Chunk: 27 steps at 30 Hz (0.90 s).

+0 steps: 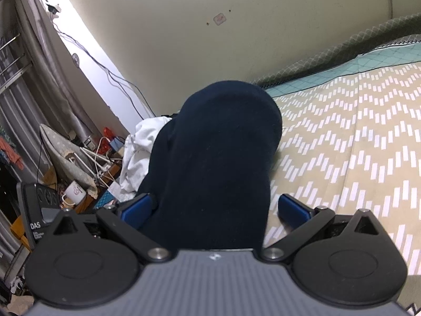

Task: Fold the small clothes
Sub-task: 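Close both grippers on the navy sweater bundle edges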

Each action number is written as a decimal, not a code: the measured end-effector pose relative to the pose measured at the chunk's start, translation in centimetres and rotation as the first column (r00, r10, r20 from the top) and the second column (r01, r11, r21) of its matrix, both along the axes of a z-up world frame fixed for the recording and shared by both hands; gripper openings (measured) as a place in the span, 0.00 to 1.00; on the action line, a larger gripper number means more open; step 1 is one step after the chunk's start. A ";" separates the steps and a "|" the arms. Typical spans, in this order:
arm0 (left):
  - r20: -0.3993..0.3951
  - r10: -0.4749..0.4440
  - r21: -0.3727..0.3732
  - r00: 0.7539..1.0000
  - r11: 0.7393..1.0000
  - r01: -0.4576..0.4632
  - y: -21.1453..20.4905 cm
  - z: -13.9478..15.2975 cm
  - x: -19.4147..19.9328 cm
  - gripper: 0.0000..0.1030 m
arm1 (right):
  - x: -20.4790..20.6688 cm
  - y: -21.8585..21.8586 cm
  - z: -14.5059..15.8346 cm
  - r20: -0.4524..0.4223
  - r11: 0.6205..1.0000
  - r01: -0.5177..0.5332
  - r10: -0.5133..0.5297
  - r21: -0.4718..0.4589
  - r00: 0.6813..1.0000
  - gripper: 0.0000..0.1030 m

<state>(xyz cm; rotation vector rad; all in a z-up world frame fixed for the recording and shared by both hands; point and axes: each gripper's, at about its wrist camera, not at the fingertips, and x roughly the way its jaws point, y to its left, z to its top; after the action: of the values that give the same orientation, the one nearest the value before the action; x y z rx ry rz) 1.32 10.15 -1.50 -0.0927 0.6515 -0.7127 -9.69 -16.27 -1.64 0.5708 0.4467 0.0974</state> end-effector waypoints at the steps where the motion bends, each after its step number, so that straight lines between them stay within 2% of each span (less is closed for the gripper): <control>1: 0.001 -0.003 0.001 1.000 1.000 0.003 0.0 0.0 0.0 1.00 | -0.1 -0.1 0.0 0.002 1.000 0.010 -0.010 0.002 1.000 0.94; 18: 0.058 -0.043 0.051 0.997 0.998 0.040 -0.8 0.0 -0.6 1.00 | -0.2 -0.2 0.1 -0.004 0.999 0.033 -0.033 -0.007 0.999 0.94; 27: 0.055 -0.052 0.055 0.997 0.997 0.049 -1.0 0.0 -0.6 1.00 | -0.2 -0.3 0.1 -0.004 0.999 0.031 -0.031 -0.006 0.999 0.94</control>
<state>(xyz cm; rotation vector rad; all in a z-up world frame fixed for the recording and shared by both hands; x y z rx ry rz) 0.77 9.20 -1.52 -0.0064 0.6201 -0.7437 -9.85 -16.53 -1.59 0.5721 0.4419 0.0648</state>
